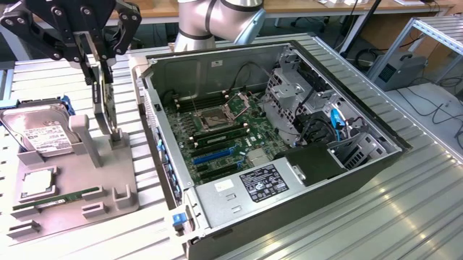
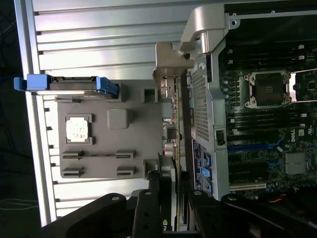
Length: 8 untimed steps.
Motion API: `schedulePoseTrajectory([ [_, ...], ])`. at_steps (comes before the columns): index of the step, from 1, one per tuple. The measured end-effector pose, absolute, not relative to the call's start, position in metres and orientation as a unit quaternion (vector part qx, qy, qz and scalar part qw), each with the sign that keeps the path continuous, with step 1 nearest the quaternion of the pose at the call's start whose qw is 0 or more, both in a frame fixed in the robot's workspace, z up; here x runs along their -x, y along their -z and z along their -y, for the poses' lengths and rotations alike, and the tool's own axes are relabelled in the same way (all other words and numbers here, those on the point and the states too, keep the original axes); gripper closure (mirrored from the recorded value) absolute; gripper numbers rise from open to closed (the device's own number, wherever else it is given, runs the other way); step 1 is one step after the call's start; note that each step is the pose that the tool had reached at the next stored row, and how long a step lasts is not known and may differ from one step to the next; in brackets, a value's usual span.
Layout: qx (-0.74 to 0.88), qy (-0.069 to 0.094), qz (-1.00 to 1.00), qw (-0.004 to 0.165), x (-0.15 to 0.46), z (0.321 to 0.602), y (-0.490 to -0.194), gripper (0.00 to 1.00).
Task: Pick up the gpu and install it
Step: 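Pick up the gpu and move the gpu toward the slot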
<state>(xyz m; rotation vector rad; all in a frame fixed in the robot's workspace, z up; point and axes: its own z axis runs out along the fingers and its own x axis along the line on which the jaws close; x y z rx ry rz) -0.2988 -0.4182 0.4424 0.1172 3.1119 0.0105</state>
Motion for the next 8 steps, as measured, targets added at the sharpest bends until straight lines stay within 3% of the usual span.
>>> schedulePoseTrajectory([
  [8,-0.038,-0.003,-0.999,0.014,0.2922,0.4183,-0.4423,0.73],
])
